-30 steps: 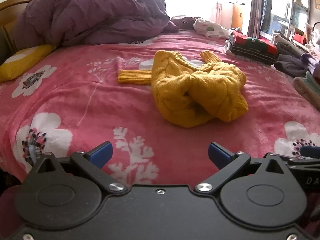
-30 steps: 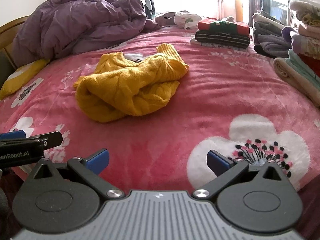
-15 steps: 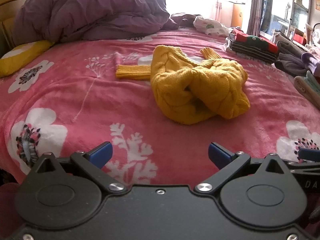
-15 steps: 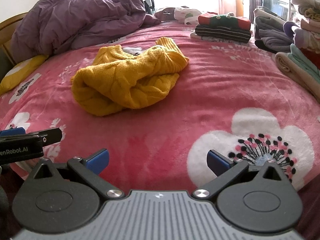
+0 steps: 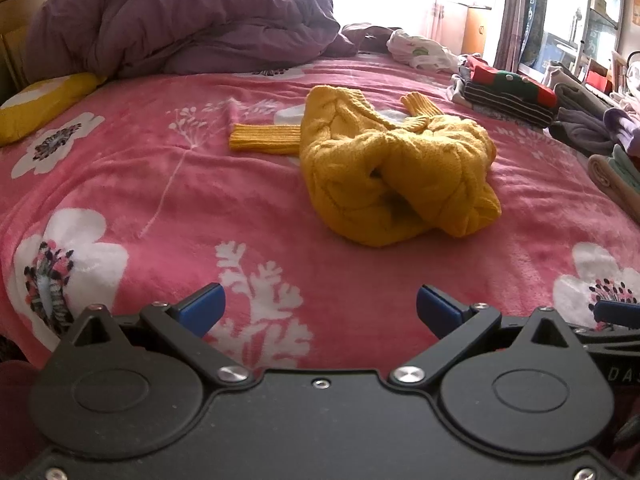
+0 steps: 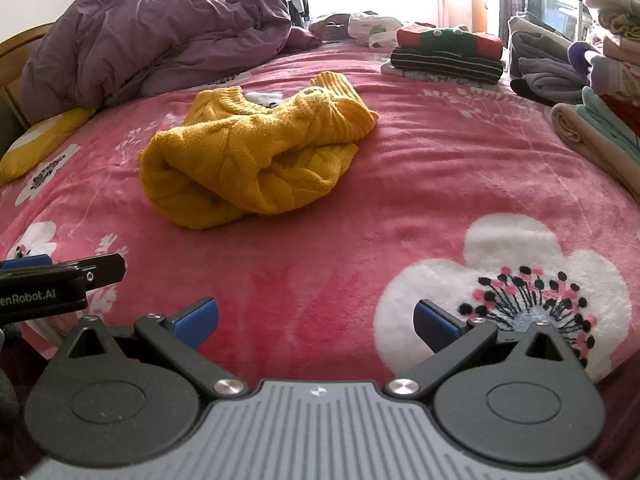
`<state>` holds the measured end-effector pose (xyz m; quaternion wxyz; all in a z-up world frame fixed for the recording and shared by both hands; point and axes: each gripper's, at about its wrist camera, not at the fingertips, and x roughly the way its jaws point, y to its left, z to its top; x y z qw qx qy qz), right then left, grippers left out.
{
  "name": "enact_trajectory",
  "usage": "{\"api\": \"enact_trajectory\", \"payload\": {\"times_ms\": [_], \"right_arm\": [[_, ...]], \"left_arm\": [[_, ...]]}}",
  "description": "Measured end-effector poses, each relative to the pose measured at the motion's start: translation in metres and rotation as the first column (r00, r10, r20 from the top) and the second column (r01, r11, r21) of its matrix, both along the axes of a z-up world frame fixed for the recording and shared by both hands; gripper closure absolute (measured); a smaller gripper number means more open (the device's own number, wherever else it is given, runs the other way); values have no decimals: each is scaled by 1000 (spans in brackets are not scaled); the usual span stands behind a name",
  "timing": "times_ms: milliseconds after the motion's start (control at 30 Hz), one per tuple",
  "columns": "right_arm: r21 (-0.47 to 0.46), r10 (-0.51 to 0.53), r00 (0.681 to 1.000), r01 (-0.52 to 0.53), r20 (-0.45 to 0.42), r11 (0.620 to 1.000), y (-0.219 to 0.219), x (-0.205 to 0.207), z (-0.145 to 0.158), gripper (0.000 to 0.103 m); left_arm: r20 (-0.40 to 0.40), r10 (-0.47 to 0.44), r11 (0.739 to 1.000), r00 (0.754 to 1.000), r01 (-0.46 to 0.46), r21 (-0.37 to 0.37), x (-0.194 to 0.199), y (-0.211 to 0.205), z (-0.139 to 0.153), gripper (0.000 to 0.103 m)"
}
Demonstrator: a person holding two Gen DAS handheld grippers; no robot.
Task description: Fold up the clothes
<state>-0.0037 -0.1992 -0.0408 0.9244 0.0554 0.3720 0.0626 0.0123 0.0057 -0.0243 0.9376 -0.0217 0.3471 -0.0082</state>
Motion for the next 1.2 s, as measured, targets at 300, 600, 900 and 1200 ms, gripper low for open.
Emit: {"api": "enact_trajectory", "payload": {"times_ms": [300, 600, 900, 1200], "right_arm": [[0, 0, 1000, 0, -6, 1000, 0, 2, 0, 0], [3, 3, 1000, -3, -10, 1000, 0, 2, -1, 0], [9, -4, 1000, 4, -15, 1000, -1, 2, -3, 0], [71, 38, 999, -40, 29, 997, -6, 5, -1, 0]], "left_arm": [[-4, -3, 1000, 1000, 3, -1, 0, 0, -1, 0], [-6, -6, 1000, 1000, 6, -3, 0, -1, -1, 0], [-8, -10, 1000, 1000, 10, -7, 2, -1, -2, 0], [-17, -32, 998, 999, 31, -59, 13, 8, -2, 0]]}}
